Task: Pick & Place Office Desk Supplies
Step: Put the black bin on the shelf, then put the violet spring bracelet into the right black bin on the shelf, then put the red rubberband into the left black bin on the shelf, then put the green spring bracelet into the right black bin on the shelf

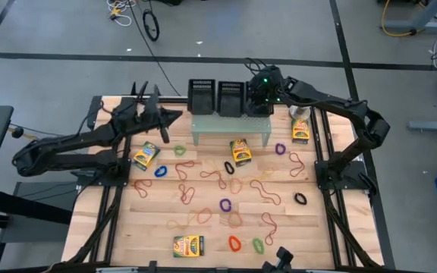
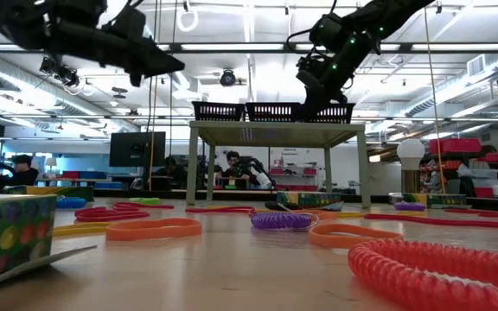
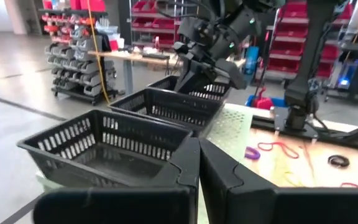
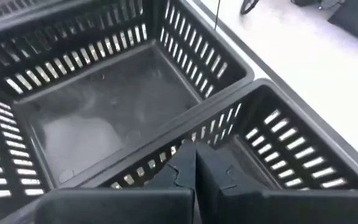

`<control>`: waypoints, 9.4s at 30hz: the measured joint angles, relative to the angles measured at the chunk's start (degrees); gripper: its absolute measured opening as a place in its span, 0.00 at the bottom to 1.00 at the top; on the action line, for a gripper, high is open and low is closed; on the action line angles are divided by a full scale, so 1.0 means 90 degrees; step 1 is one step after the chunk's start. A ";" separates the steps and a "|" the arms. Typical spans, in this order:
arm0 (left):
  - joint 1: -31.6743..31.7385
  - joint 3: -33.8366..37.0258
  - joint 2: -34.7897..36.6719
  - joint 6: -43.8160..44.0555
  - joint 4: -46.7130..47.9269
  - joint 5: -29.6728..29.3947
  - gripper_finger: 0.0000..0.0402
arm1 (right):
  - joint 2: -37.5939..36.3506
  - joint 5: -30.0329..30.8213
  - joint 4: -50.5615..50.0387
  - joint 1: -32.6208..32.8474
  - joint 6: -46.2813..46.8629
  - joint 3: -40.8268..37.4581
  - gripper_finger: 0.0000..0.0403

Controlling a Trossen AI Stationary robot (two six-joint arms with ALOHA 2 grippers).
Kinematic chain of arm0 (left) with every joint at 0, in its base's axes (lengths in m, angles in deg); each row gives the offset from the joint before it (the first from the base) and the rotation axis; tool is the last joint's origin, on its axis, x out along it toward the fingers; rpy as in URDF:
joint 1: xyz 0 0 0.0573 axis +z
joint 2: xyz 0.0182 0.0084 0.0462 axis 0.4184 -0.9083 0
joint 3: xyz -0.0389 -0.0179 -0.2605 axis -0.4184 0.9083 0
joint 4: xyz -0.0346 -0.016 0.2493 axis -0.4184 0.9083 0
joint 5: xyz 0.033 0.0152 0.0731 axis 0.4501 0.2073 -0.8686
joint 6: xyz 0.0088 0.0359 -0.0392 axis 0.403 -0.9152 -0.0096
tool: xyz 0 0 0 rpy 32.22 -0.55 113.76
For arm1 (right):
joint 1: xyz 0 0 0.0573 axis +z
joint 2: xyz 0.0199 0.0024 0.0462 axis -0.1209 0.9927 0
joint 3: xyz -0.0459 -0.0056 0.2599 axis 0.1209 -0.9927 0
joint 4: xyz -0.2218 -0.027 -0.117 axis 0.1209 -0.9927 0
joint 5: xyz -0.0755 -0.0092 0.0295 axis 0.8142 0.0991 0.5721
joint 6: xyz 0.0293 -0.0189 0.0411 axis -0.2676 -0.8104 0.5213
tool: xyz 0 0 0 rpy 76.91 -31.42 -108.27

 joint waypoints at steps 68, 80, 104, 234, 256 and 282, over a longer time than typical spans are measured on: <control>-0.3735 0.2491 -0.0392 0.0250 -0.3269 -0.1682 0.02 | 0.2712 0.0609 0.0312 0.5955 0.4795 -0.0014 0.34; -0.3735 0.2491 -0.0392 0.0292 -0.3268 -0.1667 0.02 | 0.2603 0.0653 -0.0043 0.5903 0.4618 0.0010 0.06; -0.3728 0.2491 -0.0404 0.0046 -0.3347 -0.2053 0.02 | -0.0277 0.3145 -0.3282 0.1638 0.2077 0.1999 0.04; -0.2581 -0.4683 -0.2704 -0.0895 0.3971 -0.4031 0.03 | -0.3395 0.2881 0.5184 0.5195 0.0777 -0.5418 0.03; 0.0153 -0.4690 -0.3921 -0.0920 0.3360 -0.1808 0.11 | -0.3395 0.2876 0.5181 0.5195 0.0759 -0.5418 0.03; 0.0067 -0.6770 -0.3840 -0.1301 0.7731 -0.1254 0.46 | -0.3395 0.2876 0.5179 0.5178 0.0760 -0.5418 0.03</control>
